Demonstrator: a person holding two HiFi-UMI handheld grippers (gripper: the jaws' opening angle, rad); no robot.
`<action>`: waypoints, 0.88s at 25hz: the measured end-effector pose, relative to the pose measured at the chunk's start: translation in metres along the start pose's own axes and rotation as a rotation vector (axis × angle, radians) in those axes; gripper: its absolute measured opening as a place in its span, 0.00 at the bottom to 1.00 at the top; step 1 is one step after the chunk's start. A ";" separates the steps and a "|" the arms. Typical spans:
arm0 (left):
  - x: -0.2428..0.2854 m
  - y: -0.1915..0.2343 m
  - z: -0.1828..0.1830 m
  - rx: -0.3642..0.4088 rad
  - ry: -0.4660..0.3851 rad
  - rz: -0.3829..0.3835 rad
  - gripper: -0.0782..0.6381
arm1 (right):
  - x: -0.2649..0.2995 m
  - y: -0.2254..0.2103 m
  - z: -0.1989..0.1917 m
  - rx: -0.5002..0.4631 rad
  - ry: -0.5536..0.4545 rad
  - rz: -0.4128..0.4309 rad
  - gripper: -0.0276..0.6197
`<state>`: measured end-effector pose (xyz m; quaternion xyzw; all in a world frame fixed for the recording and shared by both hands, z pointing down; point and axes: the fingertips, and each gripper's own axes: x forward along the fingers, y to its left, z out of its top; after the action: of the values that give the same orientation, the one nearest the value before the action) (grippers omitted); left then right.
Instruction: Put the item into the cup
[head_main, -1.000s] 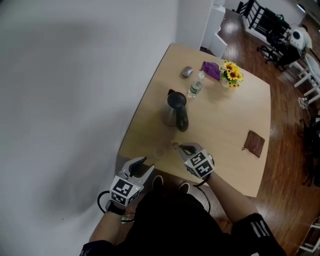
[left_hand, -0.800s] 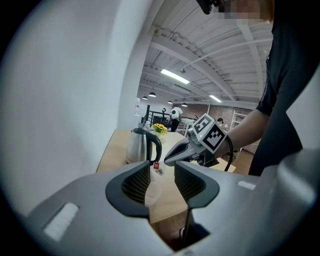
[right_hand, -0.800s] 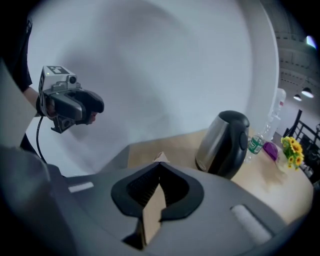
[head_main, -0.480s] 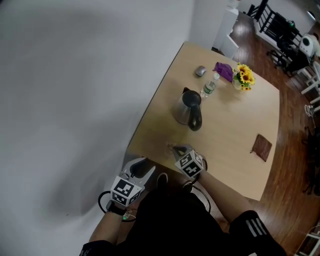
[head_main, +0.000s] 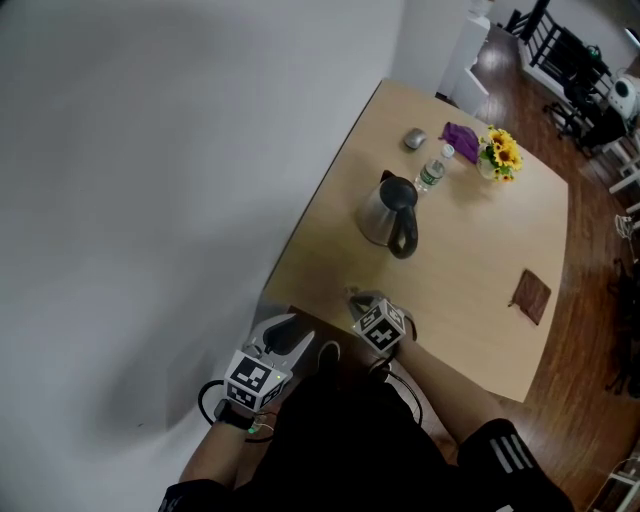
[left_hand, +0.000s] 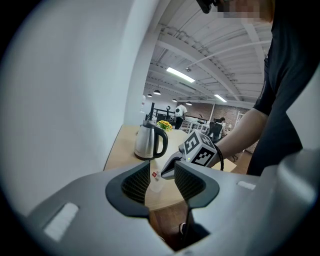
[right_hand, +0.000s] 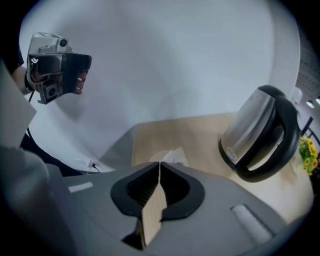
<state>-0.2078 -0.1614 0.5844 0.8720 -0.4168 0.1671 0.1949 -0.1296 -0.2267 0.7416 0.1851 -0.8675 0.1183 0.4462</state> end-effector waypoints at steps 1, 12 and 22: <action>-0.001 0.000 -0.001 -0.001 0.000 0.000 0.31 | 0.001 0.003 -0.001 0.002 0.004 0.015 0.08; -0.007 -0.004 -0.004 -0.002 -0.005 -0.007 0.31 | 0.001 0.019 -0.007 -0.014 0.022 0.055 0.21; -0.008 -0.002 0.000 0.016 -0.008 -0.029 0.31 | -0.020 0.017 0.011 0.046 -0.070 0.014 0.22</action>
<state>-0.2108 -0.1546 0.5800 0.8800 -0.4037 0.1643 0.1889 -0.1342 -0.2106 0.7185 0.1933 -0.8809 0.1346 0.4104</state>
